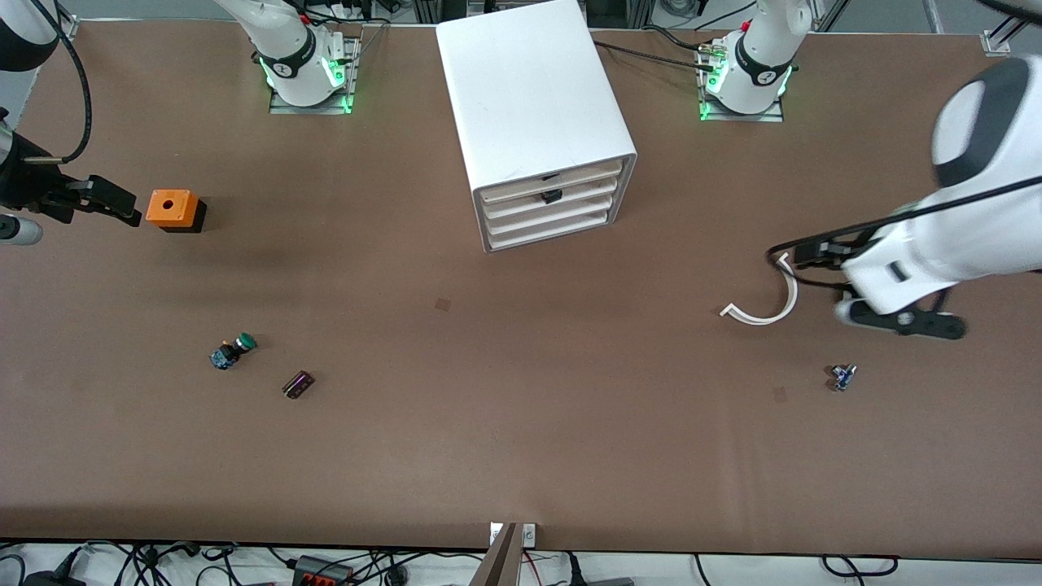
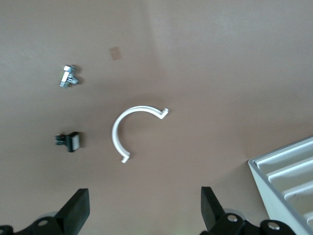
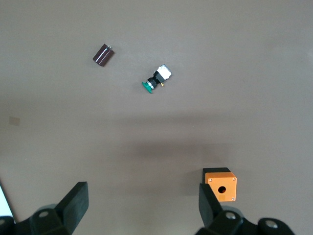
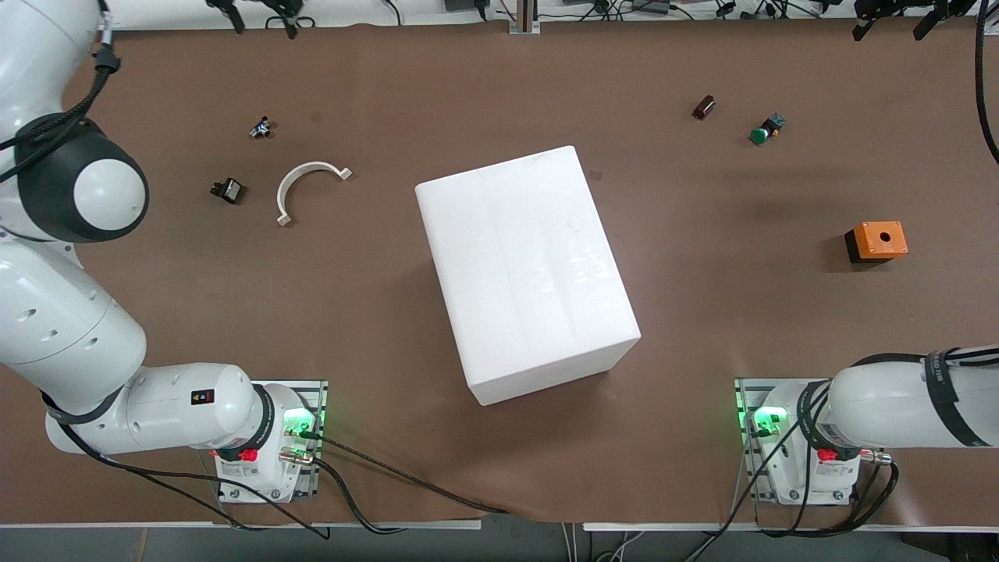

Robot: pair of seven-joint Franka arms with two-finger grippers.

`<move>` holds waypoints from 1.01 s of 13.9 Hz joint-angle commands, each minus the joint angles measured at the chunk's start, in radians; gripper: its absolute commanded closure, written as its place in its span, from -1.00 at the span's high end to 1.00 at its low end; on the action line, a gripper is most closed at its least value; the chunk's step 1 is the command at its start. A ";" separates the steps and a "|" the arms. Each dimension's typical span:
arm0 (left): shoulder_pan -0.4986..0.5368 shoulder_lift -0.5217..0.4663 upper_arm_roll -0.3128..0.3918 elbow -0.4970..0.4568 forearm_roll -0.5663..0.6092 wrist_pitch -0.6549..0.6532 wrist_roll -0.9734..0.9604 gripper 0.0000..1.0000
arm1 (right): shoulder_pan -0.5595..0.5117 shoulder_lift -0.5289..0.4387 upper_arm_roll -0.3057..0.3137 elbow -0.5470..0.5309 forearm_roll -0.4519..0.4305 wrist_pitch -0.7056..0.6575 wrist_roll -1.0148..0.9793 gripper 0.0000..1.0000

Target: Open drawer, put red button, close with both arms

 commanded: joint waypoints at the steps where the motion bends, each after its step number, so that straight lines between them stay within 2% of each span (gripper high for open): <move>1: -0.028 -0.175 0.124 -0.114 -0.106 -0.007 0.041 1.00 | 0.005 -0.018 -0.001 -0.015 0.001 -0.001 -0.005 1.00; 3: -0.072 -0.306 0.193 -0.257 -0.109 0.088 0.041 1.00 | 0.005 -0.020 -0.002 -0.017 0.001 0.000 -0.005 1.00; 4: -0.097 -0.381 0.224 -0.370 -0.108 0.172 0.039 1.00 | 0.003 -0.020 -0.002 -0.017 0.001 0.000 -0.005 1.00; 6: -0.104 -0.505 0.243 -0.568 -0.104 0.331 0.038 1.00 | 0.003 -0.027 -0.002 -0.024 0.001 -0.004 -0.008 1.00; 7: -0.112 -0.525 0.275 -0.596 -0.103 0.341 0.044 1.00 | 0.003 -0.029 -0.002 -0.026 0.001 -0.009 -0.008 1.00; 10: -0.123 -0.519 0.290 -0.593 -0.106 0.335 0.059 1.00 | 0.003 -0.036 -0.002 -0.040 0.001 -0.006 -0.008 1.00; 14: -0.120 -0.470 0.279 -0.522 -0.103 0.277 0.058 1.00 | 0.005 -0.046 -0.002 -0.055 0.001 0.000 -0.012 1.00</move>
